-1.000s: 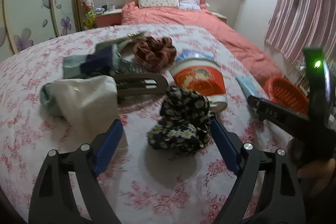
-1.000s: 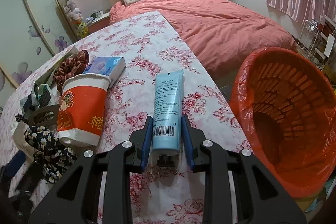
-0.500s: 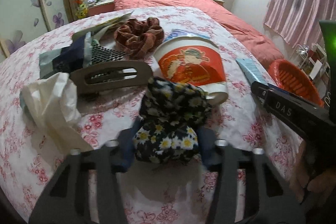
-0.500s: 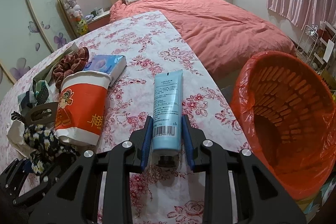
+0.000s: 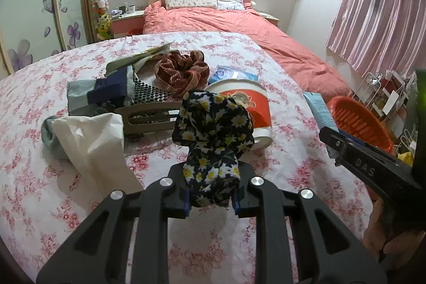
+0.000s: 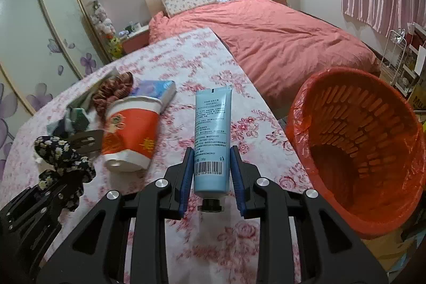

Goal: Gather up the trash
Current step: 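Carry tube and floral cloth to the orange basket and open both grippers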

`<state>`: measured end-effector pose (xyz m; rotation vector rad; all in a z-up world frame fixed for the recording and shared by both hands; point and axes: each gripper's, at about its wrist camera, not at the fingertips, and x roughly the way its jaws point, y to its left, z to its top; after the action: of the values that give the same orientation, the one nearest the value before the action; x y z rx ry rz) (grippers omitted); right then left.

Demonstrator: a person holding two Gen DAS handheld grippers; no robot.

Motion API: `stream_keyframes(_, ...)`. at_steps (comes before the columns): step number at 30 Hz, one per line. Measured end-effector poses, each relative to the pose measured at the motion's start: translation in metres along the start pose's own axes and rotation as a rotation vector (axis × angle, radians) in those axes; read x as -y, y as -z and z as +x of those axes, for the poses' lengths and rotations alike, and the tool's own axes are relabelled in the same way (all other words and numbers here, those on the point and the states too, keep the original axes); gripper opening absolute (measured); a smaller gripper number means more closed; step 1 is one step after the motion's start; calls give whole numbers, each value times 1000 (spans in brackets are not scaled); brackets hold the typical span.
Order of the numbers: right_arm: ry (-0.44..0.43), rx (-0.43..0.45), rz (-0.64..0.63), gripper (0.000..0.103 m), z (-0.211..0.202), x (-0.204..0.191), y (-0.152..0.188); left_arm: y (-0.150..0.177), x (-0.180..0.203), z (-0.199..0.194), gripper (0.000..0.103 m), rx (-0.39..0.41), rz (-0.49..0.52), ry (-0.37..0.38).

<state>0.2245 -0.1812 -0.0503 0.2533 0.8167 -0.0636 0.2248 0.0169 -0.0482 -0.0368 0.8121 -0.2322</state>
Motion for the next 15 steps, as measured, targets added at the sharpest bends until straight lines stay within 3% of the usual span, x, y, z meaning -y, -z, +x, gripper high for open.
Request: stream_keyframes(15,-32,177,22,28,-78,18,-10,-19,38,-59,23,104,32,107)
